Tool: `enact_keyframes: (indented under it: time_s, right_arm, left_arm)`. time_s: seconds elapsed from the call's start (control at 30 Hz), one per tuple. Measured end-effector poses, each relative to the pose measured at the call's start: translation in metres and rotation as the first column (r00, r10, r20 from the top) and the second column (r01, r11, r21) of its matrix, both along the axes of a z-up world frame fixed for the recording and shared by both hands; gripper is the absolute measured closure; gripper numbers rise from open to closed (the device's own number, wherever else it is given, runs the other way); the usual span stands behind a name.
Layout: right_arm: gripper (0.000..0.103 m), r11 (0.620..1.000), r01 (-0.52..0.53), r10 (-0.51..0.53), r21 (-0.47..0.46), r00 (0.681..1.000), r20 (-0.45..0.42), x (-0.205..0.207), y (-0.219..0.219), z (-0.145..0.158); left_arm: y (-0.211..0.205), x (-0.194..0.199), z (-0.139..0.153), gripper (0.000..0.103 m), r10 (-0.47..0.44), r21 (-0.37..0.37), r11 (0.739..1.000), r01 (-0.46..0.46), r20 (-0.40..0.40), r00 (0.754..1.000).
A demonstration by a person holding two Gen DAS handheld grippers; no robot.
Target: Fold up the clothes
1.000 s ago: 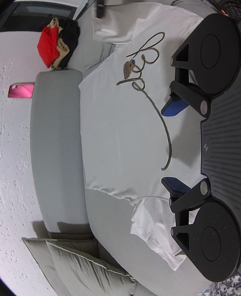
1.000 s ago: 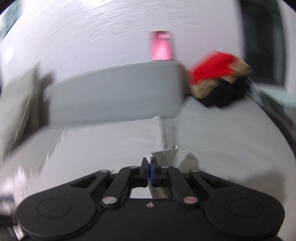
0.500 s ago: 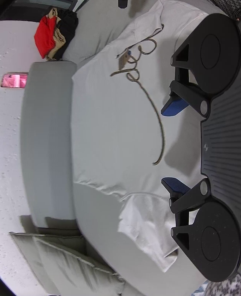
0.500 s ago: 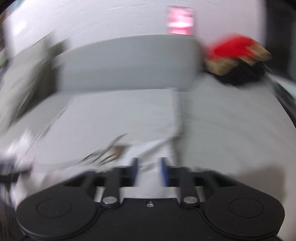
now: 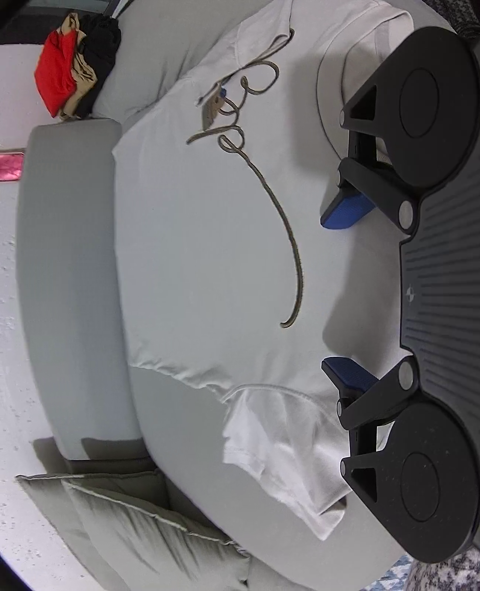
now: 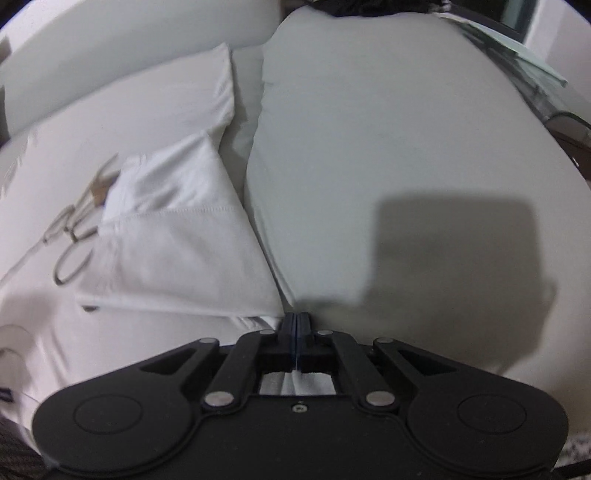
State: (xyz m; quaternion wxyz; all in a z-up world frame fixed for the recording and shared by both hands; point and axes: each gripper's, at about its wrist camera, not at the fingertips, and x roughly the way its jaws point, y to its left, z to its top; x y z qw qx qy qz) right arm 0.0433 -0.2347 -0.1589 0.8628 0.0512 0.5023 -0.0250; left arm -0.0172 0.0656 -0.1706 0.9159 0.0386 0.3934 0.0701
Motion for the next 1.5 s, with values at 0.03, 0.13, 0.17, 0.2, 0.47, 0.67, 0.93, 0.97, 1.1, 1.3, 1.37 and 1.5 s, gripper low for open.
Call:
enact_keyframes:
  time_s: [0.03,0.13,0.17,0.2,0.47,0.67,0.93,0.97,1.1,1.3,1.37,1.5]
  right_arm:
    - [0.099,0.999,0.010,-0.011,0.032,0.999,0.051,-0.004,-0.002,0.007]
    - [0.098,0.993,-0.048,0.023,0.112,0.976,0.214,-0.009,0.004,0.026]
    - [0.098,0.988,-0.079,0.043,0.133,0.967,0.252,-0.009,0.009,0.030]
    - [0.098,0.982,-0.114,0.069,0.153,0.960,0.271,-0.007,0.016,0.030]
    - [0.090,0.973,-0.202,0.181,0.109,0.967,0.179,0.021,0.068,0.004]
    - [0.090,0.958,-0.235,0.202,0.162,0.959,0.198,-0.010,0.064,0.019]
    - [0.062,0.867,-0.358,0.248,0.347,0.914,0.321,-0.035,0.064,0.041]
    - [0.060,0.847,-0.365,0.255,0.385,0.916,0.308,-0.031,0.068,0.039]
    - [0.056,0.797,-0.349,0.266,0.494,0.936,0.232,-0.013,0.084,0.027]
    - [0.056,0.773,-0.228,0.227,0.592,0.971,0.079,0.013,0.093,0.000]
    - [0.056,0.768,-0.216,0.216,0.603,0.974,0.073,0.014,0.091,-0.002]
    - [0.056,0.757,-0.191,0.196,0.625,0.979,0.061,0.015,0.088,-0.007]
  left_arm:
    - [0.000,-0.004,0.003,0.034,-0.012,-0.004,1.000,0.012,0.027,1.000]
    - [-0.004,-0.014,0.012,0.046,-0.076,-0.027,0.997,0.079,0.101,0.992]
    - [-0.007,-0.013,0.010,0.047,-0.082,-0.016,0.996,0.084,0.093,0.992]
    - [-0.010,-0.012,0.008,0.047,-0.087,-0.004,0.996,0.088,0.083,0.993]
    - [-0.016,-0.007,-0.007,0.042,-0.092,0.046,0.995,0.092,-0.016,0.996]
    - [-0.002,-0.041,0.007,0.047,-0.112,-0.030,0.993,0.110,-0.054,0.992]
    - [0.095,-0.070,0.034,0.041,0.278,-0.326,0.916,-0.233,0.100,0.955]
    - [0.110,-0.075,0.034,0.041,0.335,-0.379,0.884,-0.275,0.101,0.937]
    - [0.166,-0.085,0.031,0.041,0.523,-0.552,0.729,-0.406,0.066,0.850]
    - [0.221,-0.077,0.012,0.049,0.659,-0.662,0.537,-0.523,-0.057,0.750]
    - [0.231,-0.069,0.002,0.053,0.666,-0.687,0.488,-0.538,-0.105,0.738]
    - [0.238,-0.057,-0.006,0.053,0.675,-0.707,0.456,-0.540,-0.121,0.728]
